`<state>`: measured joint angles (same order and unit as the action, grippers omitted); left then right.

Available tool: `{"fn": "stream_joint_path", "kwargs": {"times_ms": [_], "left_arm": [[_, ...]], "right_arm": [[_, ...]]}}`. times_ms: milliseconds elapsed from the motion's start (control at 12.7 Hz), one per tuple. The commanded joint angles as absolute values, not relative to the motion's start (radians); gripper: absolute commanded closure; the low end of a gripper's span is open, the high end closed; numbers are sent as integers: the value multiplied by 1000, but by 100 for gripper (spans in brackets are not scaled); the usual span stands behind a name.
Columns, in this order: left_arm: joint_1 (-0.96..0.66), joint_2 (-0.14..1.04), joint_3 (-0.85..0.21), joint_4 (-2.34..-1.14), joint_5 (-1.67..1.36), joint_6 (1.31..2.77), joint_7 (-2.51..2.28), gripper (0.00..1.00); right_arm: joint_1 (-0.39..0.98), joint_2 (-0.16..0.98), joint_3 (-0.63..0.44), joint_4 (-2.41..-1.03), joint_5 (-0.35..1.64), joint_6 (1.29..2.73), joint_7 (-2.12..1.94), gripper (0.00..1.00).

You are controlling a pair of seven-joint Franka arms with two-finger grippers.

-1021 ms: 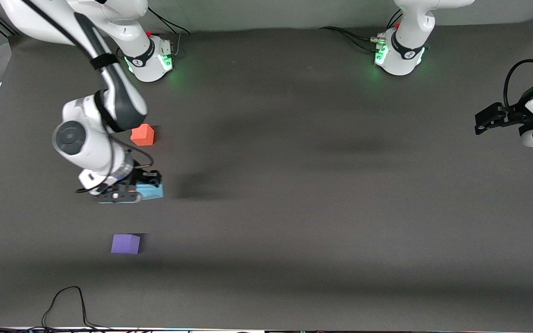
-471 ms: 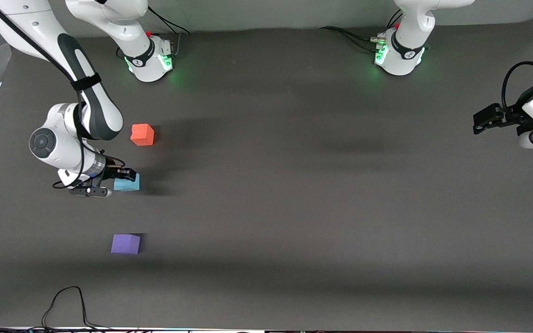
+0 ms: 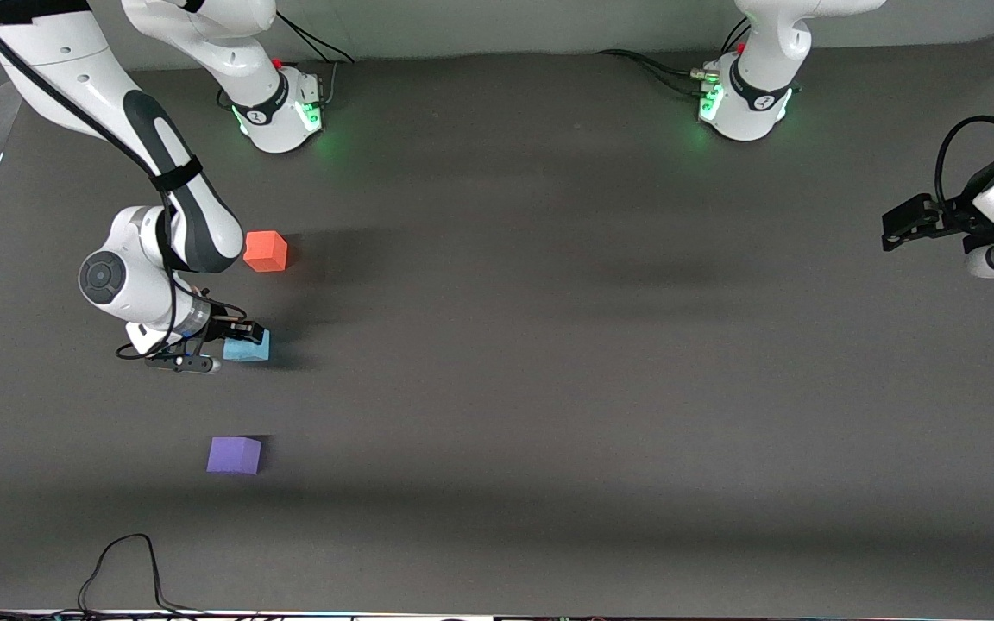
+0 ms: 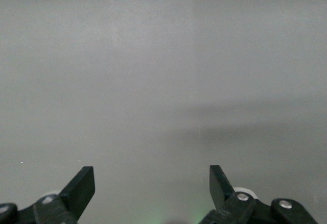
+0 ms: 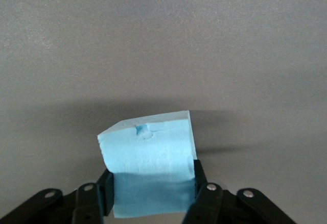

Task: Place blue block between orange and purple blocks

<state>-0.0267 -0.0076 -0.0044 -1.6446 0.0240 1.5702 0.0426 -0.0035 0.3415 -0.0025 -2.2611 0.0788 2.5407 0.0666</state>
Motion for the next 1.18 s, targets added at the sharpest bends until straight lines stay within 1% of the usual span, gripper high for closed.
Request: {"fn": "stream_joint_path", "kwargs": {"times_ms": [0,79,236,314,471,550,707,864,943,1021,1100], "left_arm": [[-41,-2,3,-1628,28,1565,35,0],[-41,-2,3,-1628,28,1565,35,0],[-41,-2,3,-1628,28,1566,35,0],[-40,0,3,-1628,28,1566,35,0],[-40,0,3,-1628,29,1566,34,0],[-41,0,3,-1626,28,1566,34,0],[-41,0,3,-1628,28,1566,32,0],[-40,3,3,-1626,28,1568,34,0],[-41,3,3,-1626,29,1569,32,0],[-40,3,3,-1628,29,1575,32,0],[-40,3,3,-1628,29,1577,32,0]], "right_arm": [[15,350,-12,-2263,107,2563,61,19],[14,351,-12,-2261,118,2562,61,0],[15,328,-12,-2261,137,2543,61,0],[15,307,-12,-2257,137,2508,61,0],[17,223,-11,-2240,137,2433,61,0],[17,175,-9,-2215,137,2372,61,0],[15,85,-14,-2120,137,2179,48,0],[14,26,-18,-1995,137,1992,43,0],[14,-1,-40,-1949,137,1918,41,0],[14,-39,-47,-1924,135,1880,35,0],[15,-72,-46,-1904,135,1870,11,0]]}}
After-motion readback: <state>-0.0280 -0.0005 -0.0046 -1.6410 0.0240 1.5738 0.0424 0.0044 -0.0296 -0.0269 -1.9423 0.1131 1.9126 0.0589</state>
